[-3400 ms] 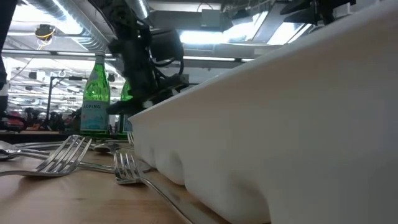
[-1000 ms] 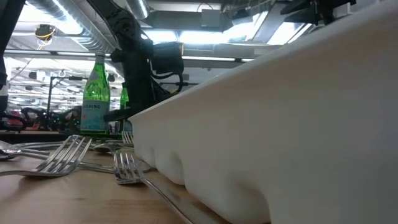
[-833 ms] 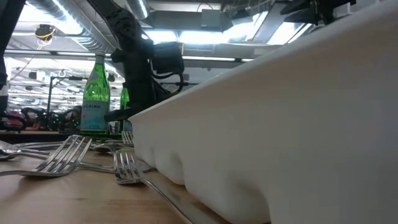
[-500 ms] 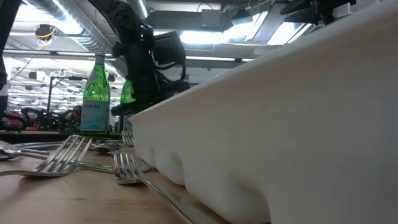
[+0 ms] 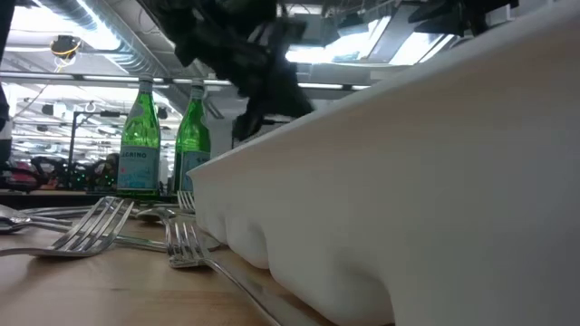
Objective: Sort silverware
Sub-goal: Put the silver fork into the white silverware tray
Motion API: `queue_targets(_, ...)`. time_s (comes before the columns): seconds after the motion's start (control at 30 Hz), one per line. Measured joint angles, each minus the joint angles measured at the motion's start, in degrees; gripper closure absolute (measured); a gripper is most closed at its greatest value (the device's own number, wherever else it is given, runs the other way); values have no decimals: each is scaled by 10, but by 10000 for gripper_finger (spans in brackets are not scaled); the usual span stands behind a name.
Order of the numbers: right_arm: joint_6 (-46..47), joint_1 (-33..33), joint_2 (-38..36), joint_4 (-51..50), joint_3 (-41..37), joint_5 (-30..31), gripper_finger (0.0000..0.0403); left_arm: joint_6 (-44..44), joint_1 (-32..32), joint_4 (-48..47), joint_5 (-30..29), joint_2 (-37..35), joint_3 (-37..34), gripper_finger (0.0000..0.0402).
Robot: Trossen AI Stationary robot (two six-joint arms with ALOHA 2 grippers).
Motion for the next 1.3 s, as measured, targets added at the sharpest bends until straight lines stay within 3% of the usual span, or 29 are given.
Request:
queue_targets(0.27, 0, 0, 29, 0, 0, -2, 283, 96, -67, -29, -47, 10, 0, 387)
queue_targets(0.7, 6, 0, 118, -1, 0, -42, 283, 111, -104, -25, -93, 82, 0, 387)
queue_targets(0.97, 116, -18, 158, -31, 0, -12, 283, 110, -103, -17, -93, 111, 1, 386)
queue_targets(1.3, 283, -149, 162, -184, 0, -122, 283, 111, -103, -15, -90, 115, 1, 381)
